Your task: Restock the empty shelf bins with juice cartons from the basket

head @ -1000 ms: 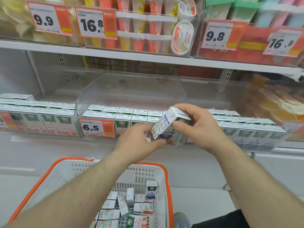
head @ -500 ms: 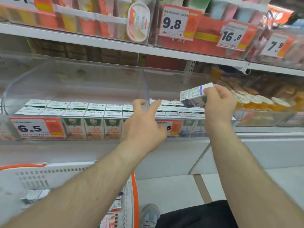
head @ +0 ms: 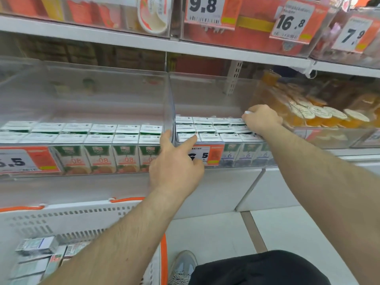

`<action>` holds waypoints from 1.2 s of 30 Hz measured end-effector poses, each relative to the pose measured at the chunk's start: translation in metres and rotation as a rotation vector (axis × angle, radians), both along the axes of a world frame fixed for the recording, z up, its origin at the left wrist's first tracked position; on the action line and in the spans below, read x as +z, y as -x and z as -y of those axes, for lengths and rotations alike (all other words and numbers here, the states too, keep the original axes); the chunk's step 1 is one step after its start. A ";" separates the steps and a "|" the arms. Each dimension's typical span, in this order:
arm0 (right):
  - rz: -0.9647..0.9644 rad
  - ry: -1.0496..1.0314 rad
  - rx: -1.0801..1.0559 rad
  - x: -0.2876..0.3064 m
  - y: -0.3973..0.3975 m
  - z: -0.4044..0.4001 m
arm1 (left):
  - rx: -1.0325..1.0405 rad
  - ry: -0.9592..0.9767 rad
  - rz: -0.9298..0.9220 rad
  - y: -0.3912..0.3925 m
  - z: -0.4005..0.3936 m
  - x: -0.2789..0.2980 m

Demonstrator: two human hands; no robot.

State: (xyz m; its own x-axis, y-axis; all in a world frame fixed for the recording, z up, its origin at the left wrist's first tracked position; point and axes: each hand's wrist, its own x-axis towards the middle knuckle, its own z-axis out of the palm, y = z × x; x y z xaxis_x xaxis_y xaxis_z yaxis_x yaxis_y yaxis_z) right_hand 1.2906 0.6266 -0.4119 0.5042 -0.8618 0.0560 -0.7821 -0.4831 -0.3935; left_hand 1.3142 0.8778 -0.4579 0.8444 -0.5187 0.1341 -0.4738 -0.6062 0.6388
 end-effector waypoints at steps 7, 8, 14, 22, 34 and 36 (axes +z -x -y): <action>-0.150 -0.015 0.043 -0.009 -0.010 0.018 | -0.013 -0.003 0.023 -0.004 -0.001 -0.004; -0.178 -0.011 0.061 -0.007 -0.011 0.016 | -0.016 0.001 0.022 -0.004 0.000 -0.004; -0.407 -0.018 0.044 0.011 -0.008 -0.006 | -0.046 0.020 -0.025 -0.004 -0.002 0.000; 0.041 0.317 0.114 0.030 -0.001 -0.074 | -0.039 0.719 -0.304 0.002 -0.044 0.017; 0.653 -0.605 0.590 0.006 0.018 -0.246 | 0.251 1.498 -1.459 -0.026 -0.108 0.025; 0.514 -0.598 0.696 -0.003 0.022 -0.253 | 0.307 1.524 -1.474 -0.032 -0.115 0.023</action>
State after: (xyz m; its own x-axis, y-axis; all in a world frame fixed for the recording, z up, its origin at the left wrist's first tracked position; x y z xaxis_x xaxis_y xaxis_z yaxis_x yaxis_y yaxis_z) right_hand 1.2682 0.8798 -0.4153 0.9348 -0.3492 0.0649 -0.0777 -0.3793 -0.9220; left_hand 1.3460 0.9930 -0.4346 0.7120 -0.5324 -0.4579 0.6864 0.6651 0.2941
